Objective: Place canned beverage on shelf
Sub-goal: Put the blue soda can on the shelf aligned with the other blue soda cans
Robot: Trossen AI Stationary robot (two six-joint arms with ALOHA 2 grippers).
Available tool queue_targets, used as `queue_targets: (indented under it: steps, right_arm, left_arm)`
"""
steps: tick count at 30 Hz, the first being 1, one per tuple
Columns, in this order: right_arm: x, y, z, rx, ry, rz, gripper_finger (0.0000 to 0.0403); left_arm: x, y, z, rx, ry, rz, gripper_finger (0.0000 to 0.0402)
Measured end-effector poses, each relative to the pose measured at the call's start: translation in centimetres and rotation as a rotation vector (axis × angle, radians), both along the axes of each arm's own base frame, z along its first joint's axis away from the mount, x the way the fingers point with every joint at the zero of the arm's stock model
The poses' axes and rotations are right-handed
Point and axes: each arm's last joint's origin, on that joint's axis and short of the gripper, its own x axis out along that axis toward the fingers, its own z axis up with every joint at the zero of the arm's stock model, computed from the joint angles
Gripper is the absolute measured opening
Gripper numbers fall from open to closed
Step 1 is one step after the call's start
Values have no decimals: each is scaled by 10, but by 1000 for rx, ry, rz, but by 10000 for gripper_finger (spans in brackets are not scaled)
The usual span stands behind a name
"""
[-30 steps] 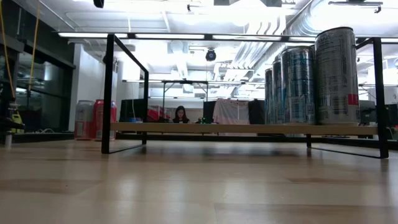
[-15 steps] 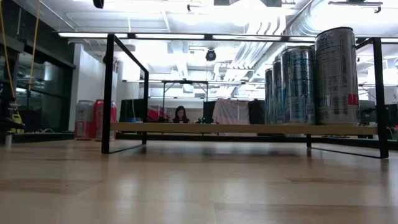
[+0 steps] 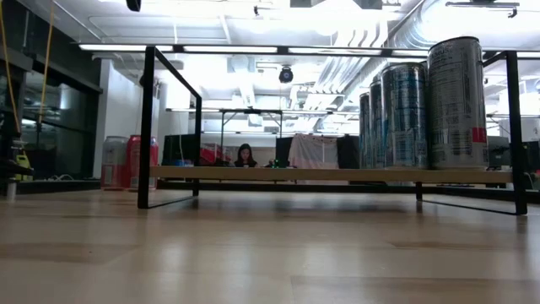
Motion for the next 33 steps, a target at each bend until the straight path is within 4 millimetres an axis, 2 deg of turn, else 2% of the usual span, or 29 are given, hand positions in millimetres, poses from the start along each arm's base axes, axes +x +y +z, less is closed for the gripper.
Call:
queue_targets:
  steps: [8,13,20,23,26,28,33]
  right_arm:
    - [6,14,-28,36,138,127,339]
    - [12,22,-42,41,144,163,320]
    - [17,30,-52,104,148,188,299]
    - [17,30,-52,131,144,227,274]
    - [20,28,-46,155,97,273,232]
    - [24,22,-34,160,44,295,225]
    - [46,-11,17,113,-193,321,225]
  left_arm:
    - [0,0,0,-1,0,0,1]
    - [0,0,0,-1,0,0,3]
    - [0,0,0,-25,-5,-1,3]
    - [0,0,0,-25,-5,-1,4]
    - [0,0,0,-25,-5,5,3]
    - [0,0,0,-25,-6,11,4]
    - [0,1,0,-25,-6,22,3]
